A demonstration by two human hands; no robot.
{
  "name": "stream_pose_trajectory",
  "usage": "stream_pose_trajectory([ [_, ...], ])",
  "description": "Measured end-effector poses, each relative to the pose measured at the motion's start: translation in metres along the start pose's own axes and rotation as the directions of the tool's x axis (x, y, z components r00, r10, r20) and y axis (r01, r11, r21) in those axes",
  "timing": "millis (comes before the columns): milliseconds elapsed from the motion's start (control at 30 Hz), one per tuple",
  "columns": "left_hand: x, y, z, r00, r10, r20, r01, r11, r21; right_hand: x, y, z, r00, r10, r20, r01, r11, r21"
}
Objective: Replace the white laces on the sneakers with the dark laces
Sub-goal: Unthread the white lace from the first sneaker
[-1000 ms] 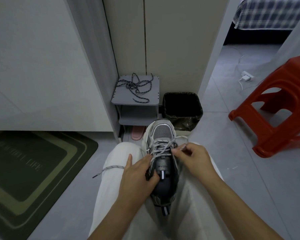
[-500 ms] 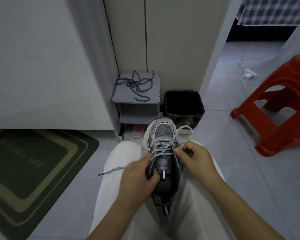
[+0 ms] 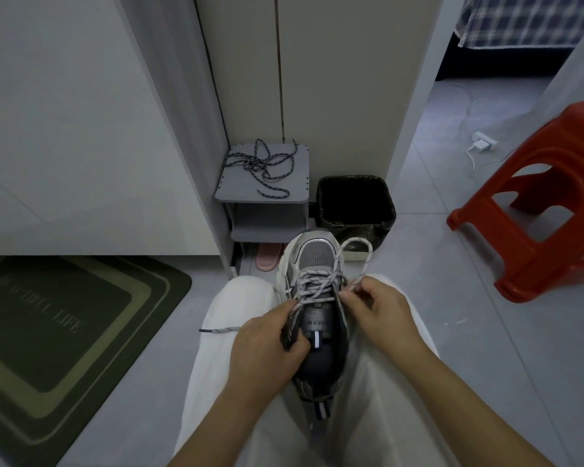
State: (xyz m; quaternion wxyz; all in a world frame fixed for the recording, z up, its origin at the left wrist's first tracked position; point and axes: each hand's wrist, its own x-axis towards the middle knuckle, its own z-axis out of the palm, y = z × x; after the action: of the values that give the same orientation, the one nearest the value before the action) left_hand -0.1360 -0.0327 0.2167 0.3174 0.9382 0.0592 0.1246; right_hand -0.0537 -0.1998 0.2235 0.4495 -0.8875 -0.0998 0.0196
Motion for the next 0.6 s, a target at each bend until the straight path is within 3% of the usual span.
stream_pose_trajectory([
  [67, 0.001, 0.0, -0.002, 0.999, 0.018, -0.028, -0.018, 1.0, 0.015, 0.002, 0.0, -0.003, 0.999, 0.041, -0.029, -0.039, 0.997, 0.063],
  [200, 0.001, 0.0, -0.003, 0.996, 0.066, -0.068, -0.061, 0.995, 0.075, 0.015, -0.001, -0.016, 0.968, 0.234, -0.088, -0.165, 0.864, 0.476],
  [267, 0.001, 0.0, -0.003, 0.996, 0.056, -0.071, -0.051, 0.997, 0.064, 0.016, -0.001, -0.018, 0.978, 0.203, -0.039, -0.169, 0.896, 0.411],
  [367, 0.002, -0.001, -0.005, 1.0, 0.016, -0.001, -0.016, 1.0, 0.019, 0.006, -0.001, -0.011, 0.994, 0.068, 0.086, -0.08, 0.985, 0.15],
  [467, 0.003, 0.0, -0.006, 1.0, 0.008, 0.01, -0.008, 1.0, -0.011, 0.001, -0.002, -0.006, 1.0, 0.012, 0.018, -0.012, 0.999, 0.045],
  [533, 0.002, 0.001, -0.007, 1.0, 0.009, 0.006, -0.009, 1.0, -0.027, 0.003, -0.003, -0.004, 0.996, 0.079, -0.027, -0.076, 0.991, 0.109],
  [600, 0.002, 0.001, -0.007, 1.0, 0.004, 0.011, -0.004, 1.0, -0.005, 0.005, -0.004, -0.003, 0.977, 0.208, -0.04, -0.177, 0.906, 0.384],
])
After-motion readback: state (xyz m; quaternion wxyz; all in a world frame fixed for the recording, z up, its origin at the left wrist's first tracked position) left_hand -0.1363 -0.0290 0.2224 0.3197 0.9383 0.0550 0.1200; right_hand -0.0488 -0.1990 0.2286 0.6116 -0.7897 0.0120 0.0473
